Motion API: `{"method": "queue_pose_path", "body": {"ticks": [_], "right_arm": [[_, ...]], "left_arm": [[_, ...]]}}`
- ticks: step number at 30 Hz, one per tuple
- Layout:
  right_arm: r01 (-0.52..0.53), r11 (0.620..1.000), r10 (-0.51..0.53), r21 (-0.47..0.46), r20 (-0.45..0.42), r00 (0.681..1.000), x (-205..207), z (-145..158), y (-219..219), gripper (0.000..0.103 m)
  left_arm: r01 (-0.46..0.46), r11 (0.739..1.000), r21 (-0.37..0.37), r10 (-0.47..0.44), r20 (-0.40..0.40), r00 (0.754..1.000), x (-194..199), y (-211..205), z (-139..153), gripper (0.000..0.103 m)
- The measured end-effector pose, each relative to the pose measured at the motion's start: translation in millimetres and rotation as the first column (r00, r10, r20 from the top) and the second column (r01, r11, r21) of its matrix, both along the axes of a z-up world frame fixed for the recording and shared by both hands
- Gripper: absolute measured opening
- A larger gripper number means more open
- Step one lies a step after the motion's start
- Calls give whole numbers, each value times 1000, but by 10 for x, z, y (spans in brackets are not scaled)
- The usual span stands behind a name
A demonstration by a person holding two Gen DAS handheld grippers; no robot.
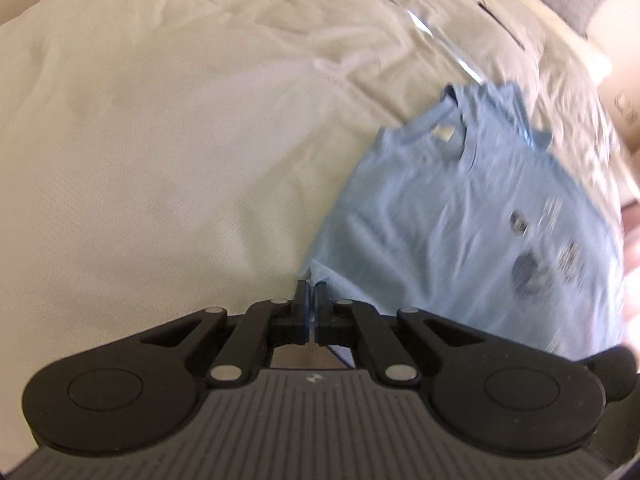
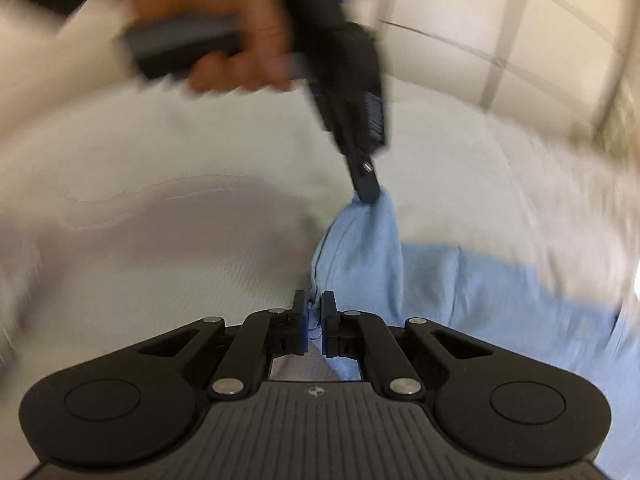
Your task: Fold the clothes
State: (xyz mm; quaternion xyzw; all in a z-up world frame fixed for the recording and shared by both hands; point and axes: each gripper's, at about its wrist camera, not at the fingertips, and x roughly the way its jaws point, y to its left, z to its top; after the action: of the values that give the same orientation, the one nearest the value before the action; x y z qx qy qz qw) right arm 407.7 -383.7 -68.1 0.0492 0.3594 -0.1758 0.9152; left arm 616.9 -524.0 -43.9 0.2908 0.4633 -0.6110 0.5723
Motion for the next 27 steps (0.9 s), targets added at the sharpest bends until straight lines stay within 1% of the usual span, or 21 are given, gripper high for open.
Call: {"method": "queue_pose_path", "body": {"ticks": [1, 3, 4, 6, 7, 9, 11, 13, 14, 15, 16, 19, 21, 23, 24, 25, 27], "right_arm": [[40, 997, -42, 68, 31, 999, -71, 31, -96, 3], [127, 971, -142, 203, 60, 988, -213, 25, -292, 4], [167, 948, -192, 269, 69, 979, -284, 22, -390, 4], [240, 885, -293, 398, 75, 953, -428, 10, -585, 6], [275, 852, -338, 446, 65, 939, -503, -29, -673, 6], [324, 805, -397, 497, 46, 917, -622, -105, -795, 6], [347, 780, -423, 520, 30, 906, -724, -171, -846, 6], [369, 756, -446, 541, 12, 895, -801, -238, -913, 6], [380, 743, -456, 551, 2, 890, -831, -270, -954, 8], [391, 733, -467, 557, -7, 884, -861, -298, -989, 14], [405, 730, -476, 551, -14, 879, -891, -301, -998, 16], [438, 725, -499, 532, -33, 866, -978, -311, -1016, 17], [451, 723, -507, 523, -43, 861, -1031, -319, -1025, 18], [451, 713, -508, 536, -48, 860, -1038, -349, -1079, 21], [446, 706, -506, 550, -49, 861, -1043, -362, -1088, 26], [440, 696, -504, 567, -49, 862, -1056, -371, -1087, 34], [430, 679, -500, 595, -53, 864, -1071, -384, -1069, 40]], "left_arm": [[-5, 1000, 6, 5, -11, 1000, -43, -53, 13, 0], [-11, 1000, 17, 11, -32, 999, -132, -160, 35, 0], [-11, 1000, 21, 12, -40, 999, -178, -207, 35, 0], [4, 1000, 26, -3, -38, 999, -306, -304, 15, 0], [10, 1000, 26, -9, -36, 999, -370, -347, -6, 0], [15, 999, 28, -14, -36, 999, -485, -437, -67, 0], [2, 1000, 24, -1, -39, 999, -563, -507, -127, 3], [-38, 999, 6, 39, -61, 997, -567, -531, -158, 15], [-67, 998, -7, 66, -82, 994, -543, -529, -158, 17], [-95, 995, -20, 93, -103, 990, -519, -526, -158, 17], [-112, 993, -28, 109, -100, 989, -495, -510, -141, 17], [-145, 989, -34, 143, -68, 987, -421, -439, -108, 17], [-145, 989, -16, 144, -54, 988, -398, -355, -139, 17], [-130, 992, 7, 130, -30, 991, -424, -266, -197, 17], [-117, 993, 21, 117, -19, 993, -453, -224, -241, 17], [-105, 994, 32, 106, -10, 994, -485, -189, -287, 17], [-83, 995, 53, 83, 6, 997, -548, -123, -381, 19]]}}
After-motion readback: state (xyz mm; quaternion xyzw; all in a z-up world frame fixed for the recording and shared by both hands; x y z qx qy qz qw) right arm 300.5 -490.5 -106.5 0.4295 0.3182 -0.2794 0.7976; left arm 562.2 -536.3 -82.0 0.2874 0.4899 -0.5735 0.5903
